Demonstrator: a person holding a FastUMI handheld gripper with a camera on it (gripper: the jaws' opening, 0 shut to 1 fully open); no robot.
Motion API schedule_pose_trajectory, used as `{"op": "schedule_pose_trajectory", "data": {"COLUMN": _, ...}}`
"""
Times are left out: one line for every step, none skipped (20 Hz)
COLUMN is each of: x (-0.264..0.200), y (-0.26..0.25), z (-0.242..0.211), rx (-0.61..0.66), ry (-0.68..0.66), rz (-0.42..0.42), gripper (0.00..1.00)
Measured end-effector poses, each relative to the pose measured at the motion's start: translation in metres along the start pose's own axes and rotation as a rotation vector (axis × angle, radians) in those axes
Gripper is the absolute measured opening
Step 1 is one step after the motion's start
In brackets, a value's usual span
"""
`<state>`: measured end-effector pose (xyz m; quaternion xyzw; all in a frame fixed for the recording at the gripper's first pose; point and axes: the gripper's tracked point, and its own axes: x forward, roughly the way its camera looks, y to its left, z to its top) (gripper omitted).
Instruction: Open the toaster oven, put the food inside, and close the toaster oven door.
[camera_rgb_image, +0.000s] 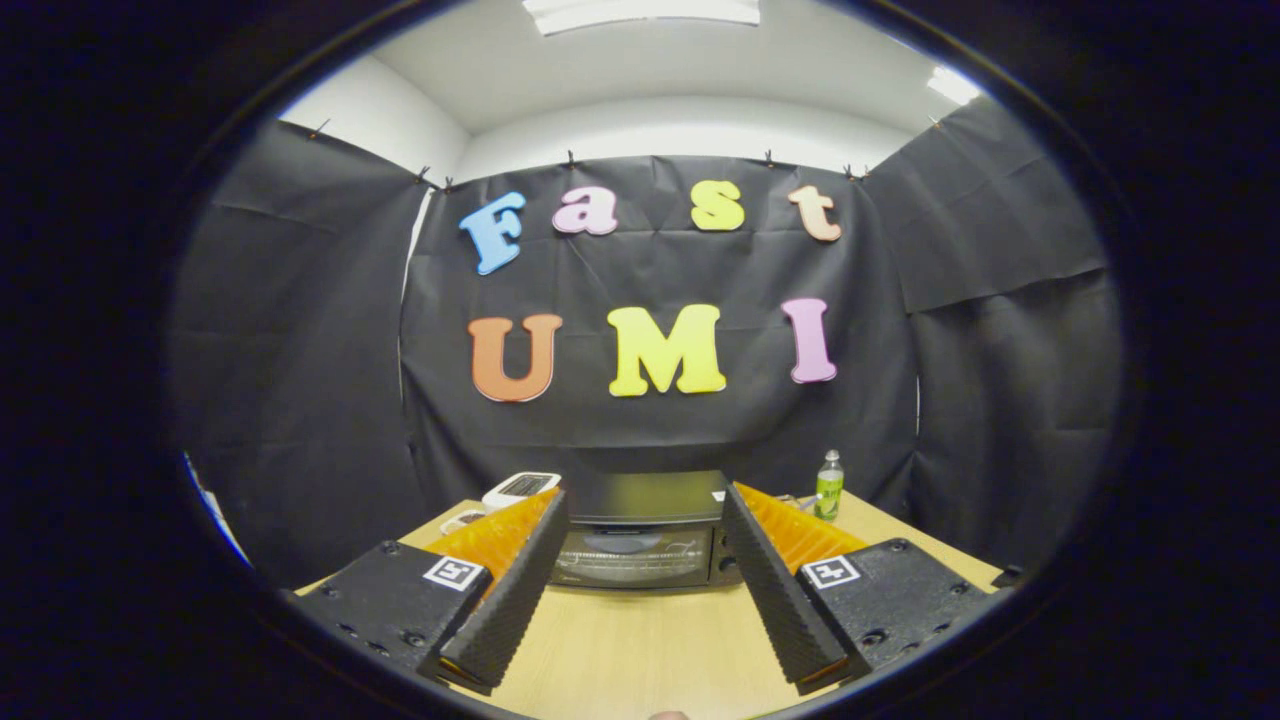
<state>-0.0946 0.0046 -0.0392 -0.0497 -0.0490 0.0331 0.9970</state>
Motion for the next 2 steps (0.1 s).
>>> {"op": "schedule_pose_trajectory", "data": {"x": 0.0013, "y": -0.0006, "z": -0.0036, "rx": -0.003, "ry": 0.011, "rz": -0.002, "gripper": 1.00}}
{"op": "schedule_pose_trajectory", "data": {"x": 0.0014, "y": -0.0008, "z": -0.0047, "rx": -0.004, "ry": 0.016, "rz": -0.004, "gripper": 1.00}}
